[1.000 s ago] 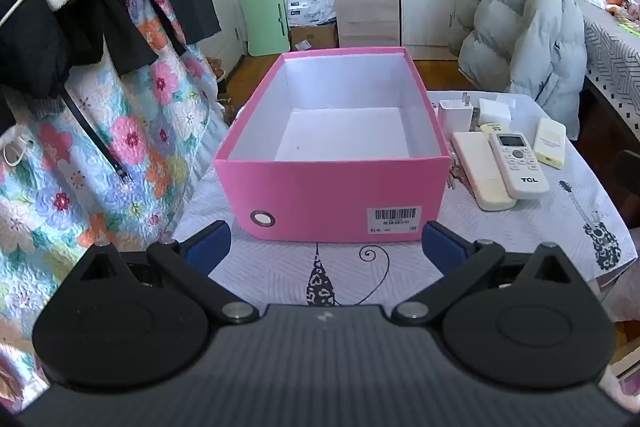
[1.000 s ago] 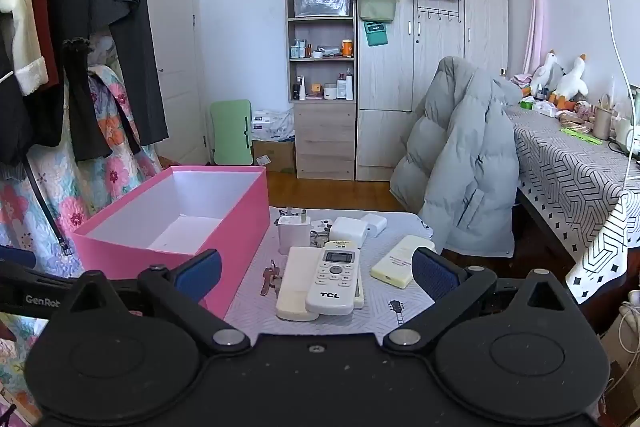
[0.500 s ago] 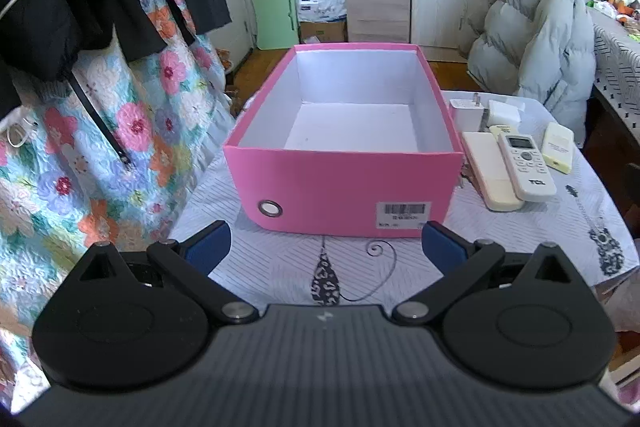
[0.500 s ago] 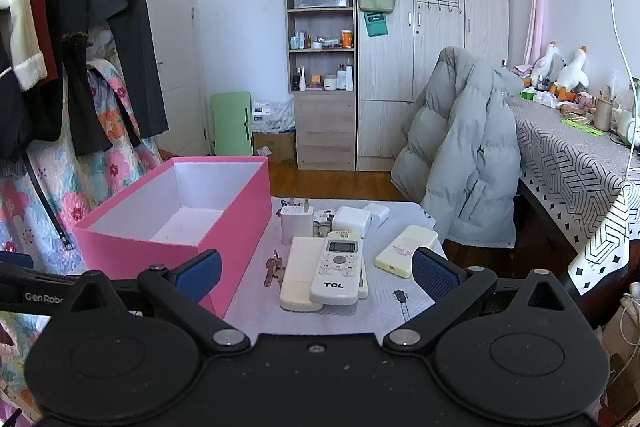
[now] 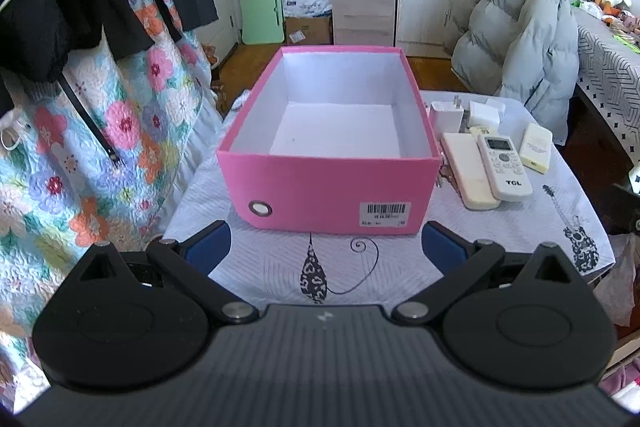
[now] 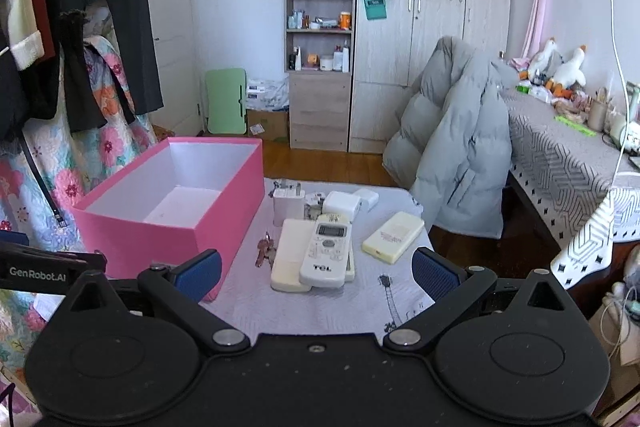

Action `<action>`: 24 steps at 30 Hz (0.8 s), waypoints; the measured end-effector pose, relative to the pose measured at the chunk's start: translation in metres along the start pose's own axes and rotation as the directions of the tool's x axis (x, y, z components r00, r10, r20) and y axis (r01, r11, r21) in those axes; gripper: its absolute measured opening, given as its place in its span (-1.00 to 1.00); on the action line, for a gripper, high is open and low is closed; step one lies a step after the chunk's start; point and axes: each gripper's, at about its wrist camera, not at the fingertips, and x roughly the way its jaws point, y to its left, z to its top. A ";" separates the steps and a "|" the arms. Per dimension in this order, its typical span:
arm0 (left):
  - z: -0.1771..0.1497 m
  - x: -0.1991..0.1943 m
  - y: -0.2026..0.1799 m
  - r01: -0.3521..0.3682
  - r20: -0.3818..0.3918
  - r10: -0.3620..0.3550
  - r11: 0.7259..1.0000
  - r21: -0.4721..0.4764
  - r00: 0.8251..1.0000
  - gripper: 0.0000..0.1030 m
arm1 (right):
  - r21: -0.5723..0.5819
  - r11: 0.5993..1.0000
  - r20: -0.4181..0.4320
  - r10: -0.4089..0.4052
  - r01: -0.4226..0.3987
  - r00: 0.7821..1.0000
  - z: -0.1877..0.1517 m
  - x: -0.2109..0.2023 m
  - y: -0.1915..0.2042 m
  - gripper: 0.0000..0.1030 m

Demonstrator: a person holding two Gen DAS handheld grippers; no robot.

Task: Organize rigid objects

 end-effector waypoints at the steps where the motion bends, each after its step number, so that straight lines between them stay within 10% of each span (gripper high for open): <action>1: 0.001 -0.003 0.000 -0.001 0.008 0.001 1.000 0.001 1.000 1.00 | -0.005 1.000 0.007 -0.001 0.001 1.000 0.001 -0.002 0.001 0.99; 24: -0.002 0.006 0.000 -0.023 0.027 0.022 0.999 0.039 0.999 1.00 | 0.040 0.999 -0.012 -0.023 0.024 1.000 -0.002 0.004 -0.002 0.99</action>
